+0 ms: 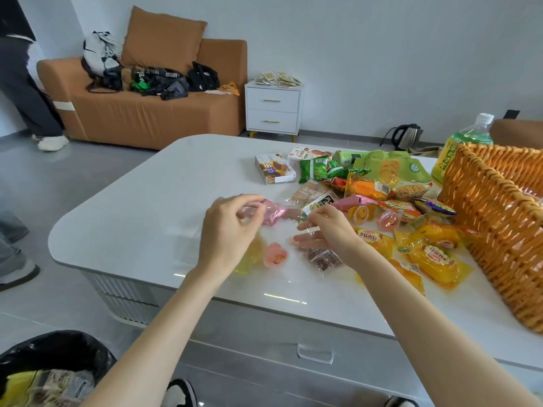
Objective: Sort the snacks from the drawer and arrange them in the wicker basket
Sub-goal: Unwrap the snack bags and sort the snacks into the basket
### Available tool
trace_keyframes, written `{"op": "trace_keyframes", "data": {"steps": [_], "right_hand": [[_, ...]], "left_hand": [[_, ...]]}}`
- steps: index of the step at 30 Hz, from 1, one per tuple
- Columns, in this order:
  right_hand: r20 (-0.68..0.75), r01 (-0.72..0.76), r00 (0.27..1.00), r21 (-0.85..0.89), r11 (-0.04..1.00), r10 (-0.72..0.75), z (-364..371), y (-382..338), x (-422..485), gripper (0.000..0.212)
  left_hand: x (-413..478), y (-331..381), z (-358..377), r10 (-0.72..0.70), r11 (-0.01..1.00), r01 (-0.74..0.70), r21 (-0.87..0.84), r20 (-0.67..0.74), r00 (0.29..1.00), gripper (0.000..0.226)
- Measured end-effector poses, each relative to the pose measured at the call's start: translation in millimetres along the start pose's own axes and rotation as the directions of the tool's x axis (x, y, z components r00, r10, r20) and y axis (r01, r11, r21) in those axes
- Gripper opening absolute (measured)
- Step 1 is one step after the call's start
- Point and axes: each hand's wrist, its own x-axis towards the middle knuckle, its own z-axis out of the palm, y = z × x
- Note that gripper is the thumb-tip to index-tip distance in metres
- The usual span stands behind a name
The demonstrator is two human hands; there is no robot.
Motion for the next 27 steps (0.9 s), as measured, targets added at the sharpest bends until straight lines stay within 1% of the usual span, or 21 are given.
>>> {"op": "trace_keyframes", "data": {"steps": [1,2,3,5,6,7,9,11,13,14,16,18,20,21,22,24,26,27], "right_hand": [[-0.007,-0.025,1.000,0.005,1.000,0.025,2,2,-1,0.008],[-0.001,-0.054,0.999,0.002,0.999,0.054,3,3,-1,0.013],[0.021,-0.086,0.996,-0.001,0.996,0.086,4,4,-3,0.019],[0.099,-0.153,0.983,-0.041,0.987,0.156,2,6,-7,0.028],[0.139,-0.172,0.973,-0.093,0.981,0.184,1,8,-10,0.031],[0.163,-0.170,0.967,-0.167,0.971,0.198,2,11,-12,0.031],[0.156,-0.132,0.970,-0.310,0.942,0.187,6,18,-14,0.026],[0.077,-0.057,0.993,-0.375,0.925,0.092,14,20,-15,0.020],[-0.036,0.073,0.995,-0.393,0.917,-0.095,20,10,-16,0.021],[-0.078,0.150,0.977,-0.414,0.898,-0.199,22,3,-17,0.021],[-0.079,0.288,0.922,-0.512,0.809,-0.378,23,-15,-18,0.020],[0.009,0.379,0.870,-0.652,0.656,-0.493,20,-35,-17,0.020],[0.125,0.424,0.835,-0.766,0.482,-0.535,18,-59,-18,0.020],[0.170,0.440,0.818,-0.801,0.406,-0.550,17,-71,-20,0.020],[0.205,0.458,0.797,-0.819,0.347,-0.568,18,-83,-22,0.021],[0.276,0.511,0.759,-0.813,0.278,-0.589,18,-103,-28,0.020],[0.338,0.559,0.738,-0.791,0.248,-0.583,19,-117,-35,0.020],[0.364,0.578,0.733,-0.778,0.245,-0.574,19,-123,-38,0.020]], "left_hand": [[4,-13,-1,-0.046,0.998,0.044,0.050,0.031,0.998,0.020],[7,-29,-1,-0.120,0.985,0.106,0.138,0.094,0.988,0.030],[9,-45,-2,-0.227,0.953,0.181,0.245,0.178,0.957,0.044],[9,-70,-4,-0.463,0.850,0.314,0.423,0.318,0.827,0.063],[7,-76,-4,-0.536,0.813,0.351,0.466,0.360,0.764,0.068],[5,-80,-4,-0.573,0.793,0.370,0.484,0.386,0.723,0.072],[4,-79,-4,-0.601,0.766,0.352,0.539,0.403,0.690,0.070],[3,-73,-4,-0.612,0.745,0.331,0.579,0.395,0.685,0.066],[3,-66,-5,-0.615,0.744,0.332,0.581,0.400,0.680,0.064],[2,-63,-5,-0.616,0.754,0.346,0.559,0.417,0.669,0.063],[1,-57,-4,-0.605,0.784,0.374,0.495,0.477,0.637,0.067],[2,-49,-4,-0.532,0.846,0.368,0.386,0.547,0.647,0.075],[0,-41,-7,-0.446,0.894,0.357,0.269,0.599,0.665,0.081],[-1,-38,-8,-0.405,0.912,0.350,0.214,0.613,0.679,0.084],[-2,-34,-9,-0.362,0.928,0.335,0.164,0.613,0.702,0.092],[1,-30,-9,-0.286,0.953,0.291,0.083,0.567,0.773,0.107],[6,-28,-9,-0.228,0.970,0.244,0.020,0.437,0.870,0.119],[9,-27,-10,-0.202,0.975,0.223,-0.012,0.375,0.905,0.124]]}}
